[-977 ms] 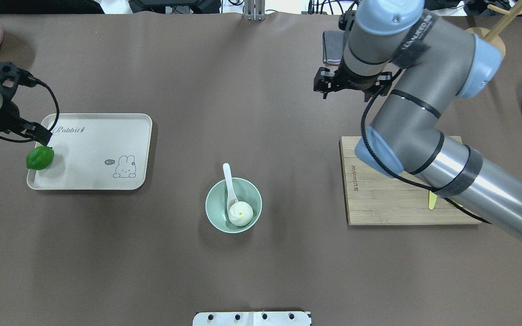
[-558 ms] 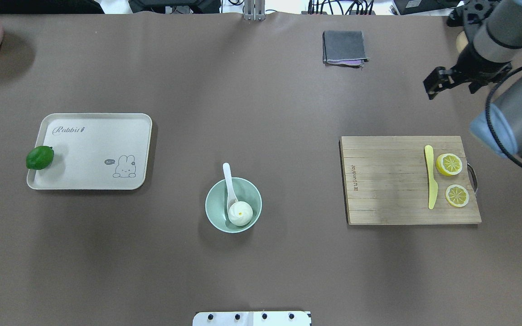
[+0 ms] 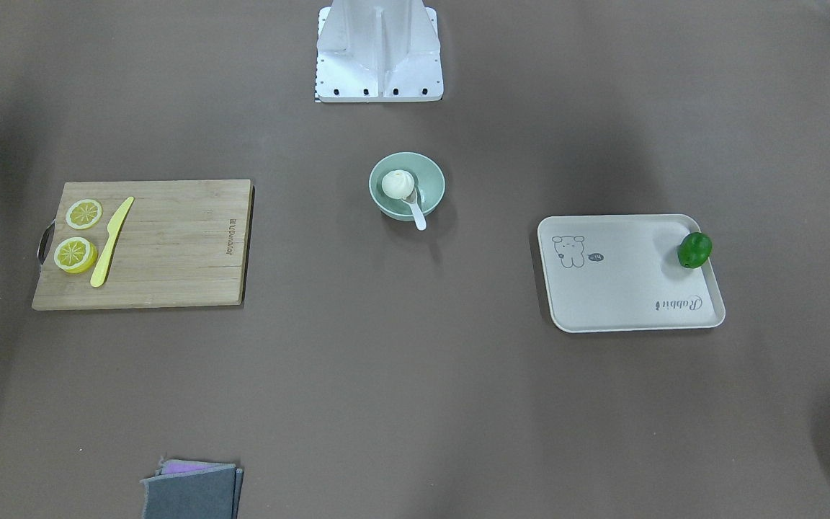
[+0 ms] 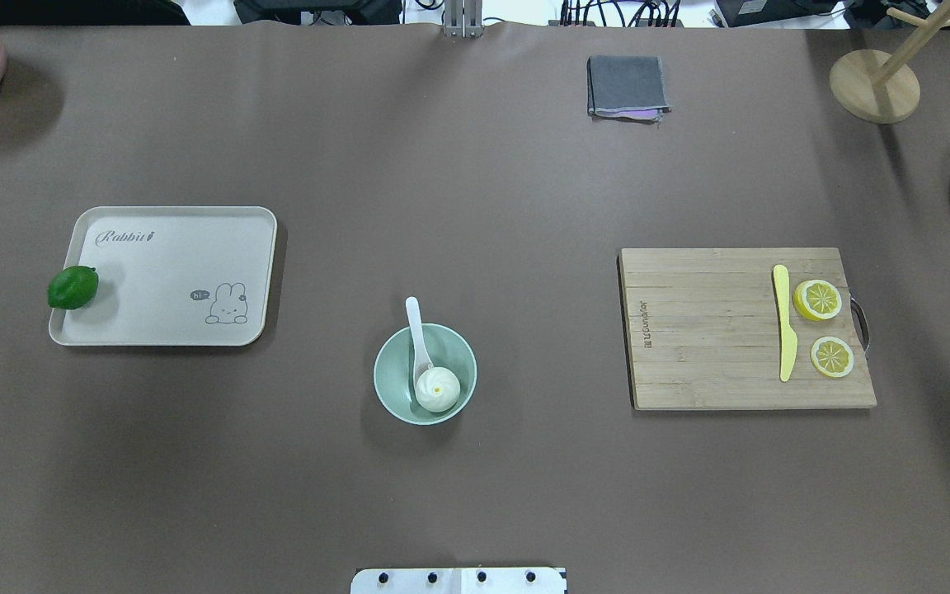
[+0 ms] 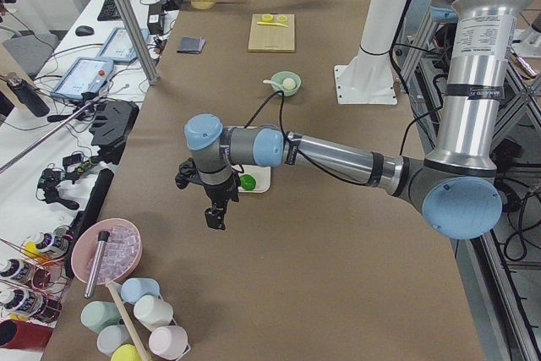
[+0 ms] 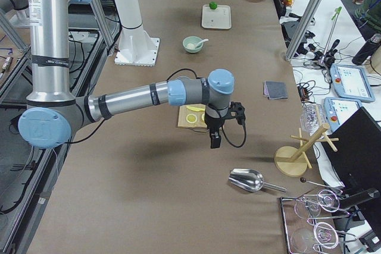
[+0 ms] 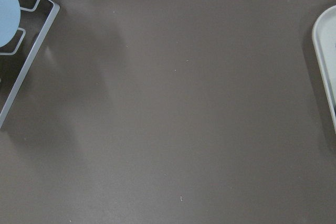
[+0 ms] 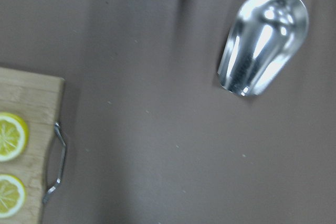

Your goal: Put spoon and bun in bowl

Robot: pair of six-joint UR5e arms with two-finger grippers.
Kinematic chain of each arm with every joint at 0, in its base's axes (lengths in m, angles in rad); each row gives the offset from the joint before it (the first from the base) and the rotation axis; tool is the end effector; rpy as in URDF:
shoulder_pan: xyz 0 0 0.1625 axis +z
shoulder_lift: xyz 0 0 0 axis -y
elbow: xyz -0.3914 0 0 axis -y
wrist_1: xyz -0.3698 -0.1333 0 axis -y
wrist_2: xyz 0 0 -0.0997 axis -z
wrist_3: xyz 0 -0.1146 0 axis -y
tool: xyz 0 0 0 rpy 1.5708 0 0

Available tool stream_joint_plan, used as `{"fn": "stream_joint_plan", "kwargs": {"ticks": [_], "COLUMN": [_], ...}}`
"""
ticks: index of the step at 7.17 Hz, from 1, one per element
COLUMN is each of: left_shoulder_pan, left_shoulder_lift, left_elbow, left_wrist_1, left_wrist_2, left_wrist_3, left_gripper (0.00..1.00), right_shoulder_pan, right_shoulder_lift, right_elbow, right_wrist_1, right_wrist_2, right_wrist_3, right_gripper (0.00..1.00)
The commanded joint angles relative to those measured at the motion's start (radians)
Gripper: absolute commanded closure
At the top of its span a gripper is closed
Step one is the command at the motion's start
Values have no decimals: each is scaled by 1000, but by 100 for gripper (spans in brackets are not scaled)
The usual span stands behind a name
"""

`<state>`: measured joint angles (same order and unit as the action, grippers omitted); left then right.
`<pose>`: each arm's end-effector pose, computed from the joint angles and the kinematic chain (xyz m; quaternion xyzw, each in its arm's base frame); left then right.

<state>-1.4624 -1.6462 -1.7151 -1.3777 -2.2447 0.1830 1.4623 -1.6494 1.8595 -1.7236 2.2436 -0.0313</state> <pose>-0.0081 -0.4962 0.5591 0.0249 0.3299 0.1414 0.9330 0.0144 -0.4397 0.5593 0.0143 -0.3308 -0.0753 0.9406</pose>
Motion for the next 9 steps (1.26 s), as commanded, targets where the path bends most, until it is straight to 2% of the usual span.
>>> {"fn": "stream_joint_plan", "kwargs": {"ticks": [1, 3, 9], "left_shoulder_pan": [-7, -7, -7], "left_shoulder_lift": [3, 3, 72], "left_elbow": [-11, -85, -70], "left_wrist_1": [-9, -9, -8], "left_wrist_2": [-6, -10, 0], "left_wrist_3": [0, 3, 4], "left_gripper": [2, 2, 2], "right_shoulder_pan": [93, 124, 124], "right_shoulder_lift": [-111, -168, -174], "right_elbow": [-13, -22, -17], "right_wrist_1": [-1, -1, 1], "right_wrist_2": [4, 5, 54], "right_wrist_3": [-61, -61, -64], "right_gripper": [0, 0, 0]}}
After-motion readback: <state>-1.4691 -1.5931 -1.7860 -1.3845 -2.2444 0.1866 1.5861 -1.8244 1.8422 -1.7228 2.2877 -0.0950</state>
